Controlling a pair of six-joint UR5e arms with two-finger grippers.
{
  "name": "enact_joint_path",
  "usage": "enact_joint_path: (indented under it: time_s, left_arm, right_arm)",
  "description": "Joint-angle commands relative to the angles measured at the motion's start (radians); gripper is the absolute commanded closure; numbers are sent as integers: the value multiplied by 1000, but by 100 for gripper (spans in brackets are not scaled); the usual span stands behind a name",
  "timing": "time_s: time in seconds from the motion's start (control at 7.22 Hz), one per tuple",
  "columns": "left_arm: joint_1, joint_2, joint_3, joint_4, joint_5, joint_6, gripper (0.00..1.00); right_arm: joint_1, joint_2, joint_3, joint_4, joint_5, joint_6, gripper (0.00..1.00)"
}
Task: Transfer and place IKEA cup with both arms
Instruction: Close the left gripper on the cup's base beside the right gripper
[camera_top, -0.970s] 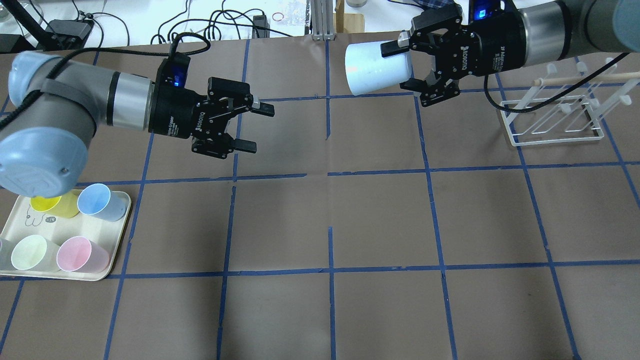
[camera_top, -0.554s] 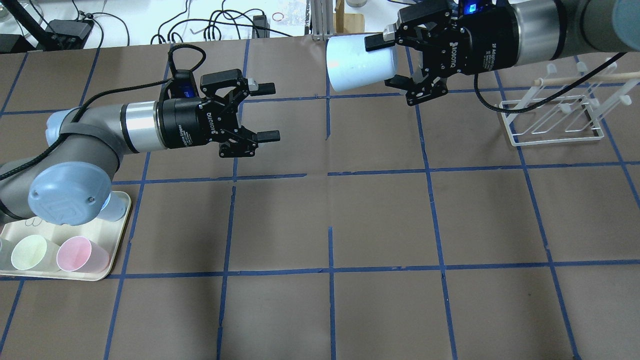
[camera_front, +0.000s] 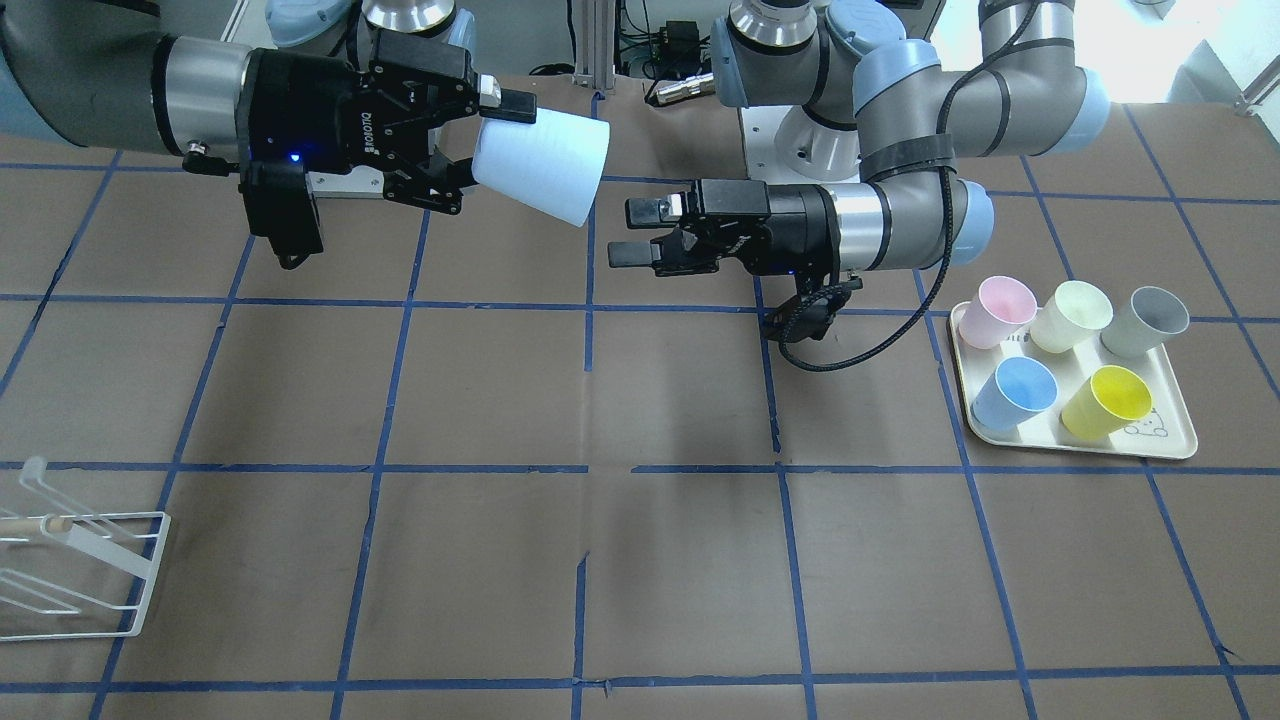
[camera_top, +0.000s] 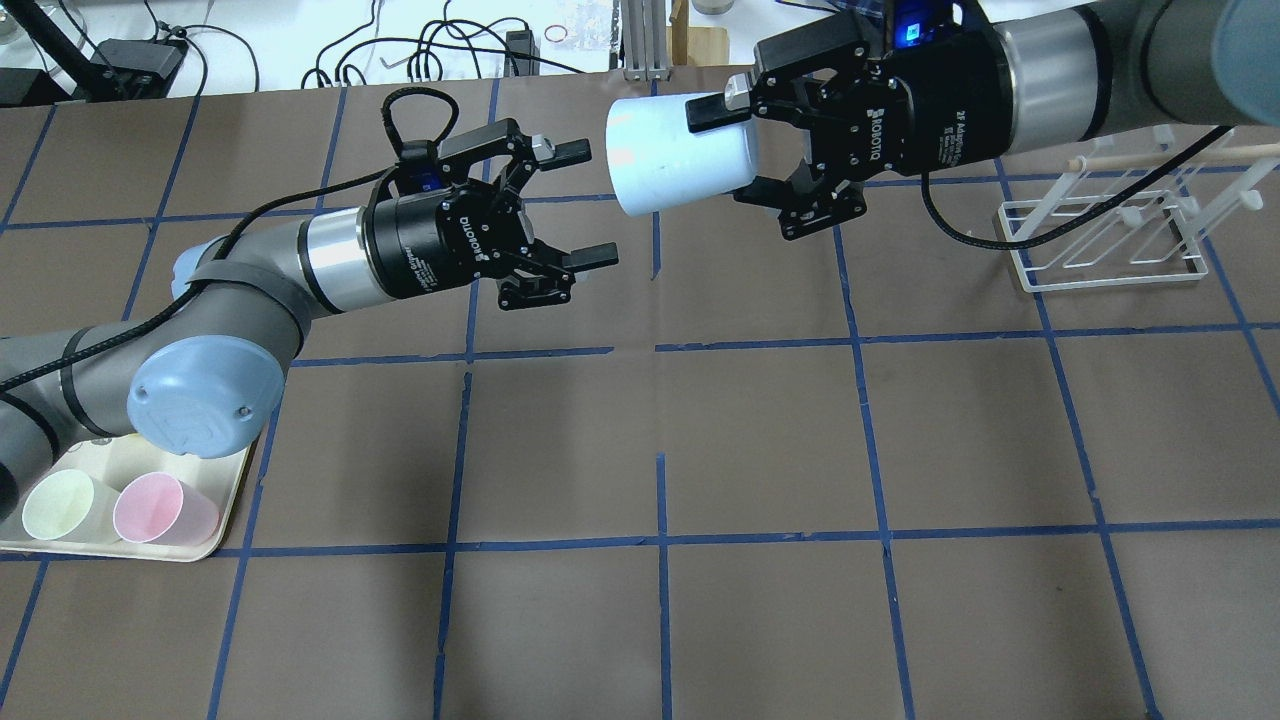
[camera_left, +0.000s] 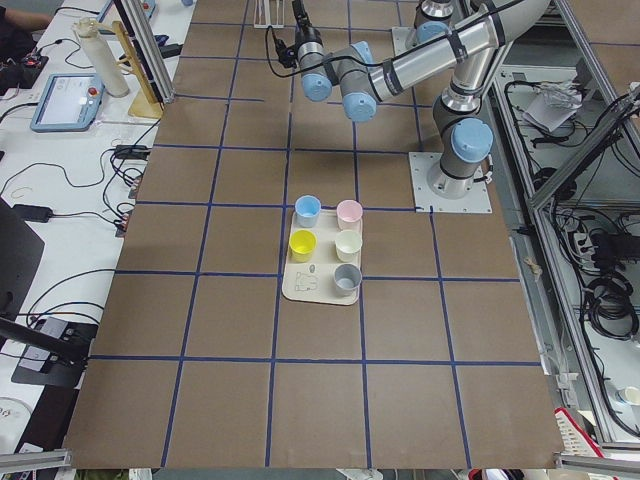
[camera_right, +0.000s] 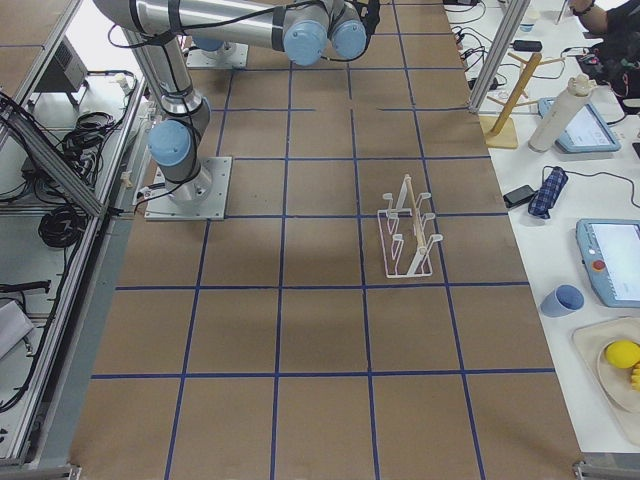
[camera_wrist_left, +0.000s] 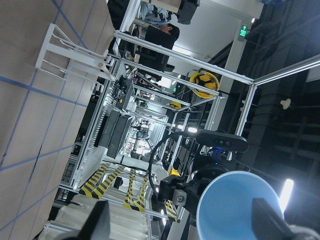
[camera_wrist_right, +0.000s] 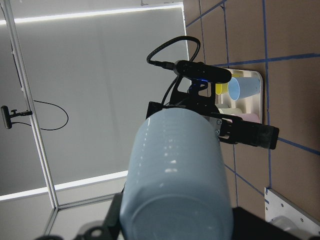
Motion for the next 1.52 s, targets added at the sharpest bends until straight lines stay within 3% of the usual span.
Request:
enact_joint_path:
  time_s: [0.0,0.42,0.69,0.97,1.11,1.39]
  left_arm:
    - [-23,2,0,2,-7,2,0]
    - [-37,30,-2,2,-10,9,0]
    - [-39,31,-2,9,-37,5,13]
    - [-54,33,-1,12,-56,7,13]
    - [-57,21,-4,50,-56,9,23]
    - [-60,39,-5,66,-56,2,52]
  right_arm:
    - [4,0,2,-7,2,-5,38]
    - [4,1,2,-7,0,-6,37]
    - [4,1,2,-7,2,-8,37]
    - [4,1,2,-7,2,-8,37]
    - [4,1,2,-7,2,-8,37]
    - [4,1,2,-7,3,-8,36]
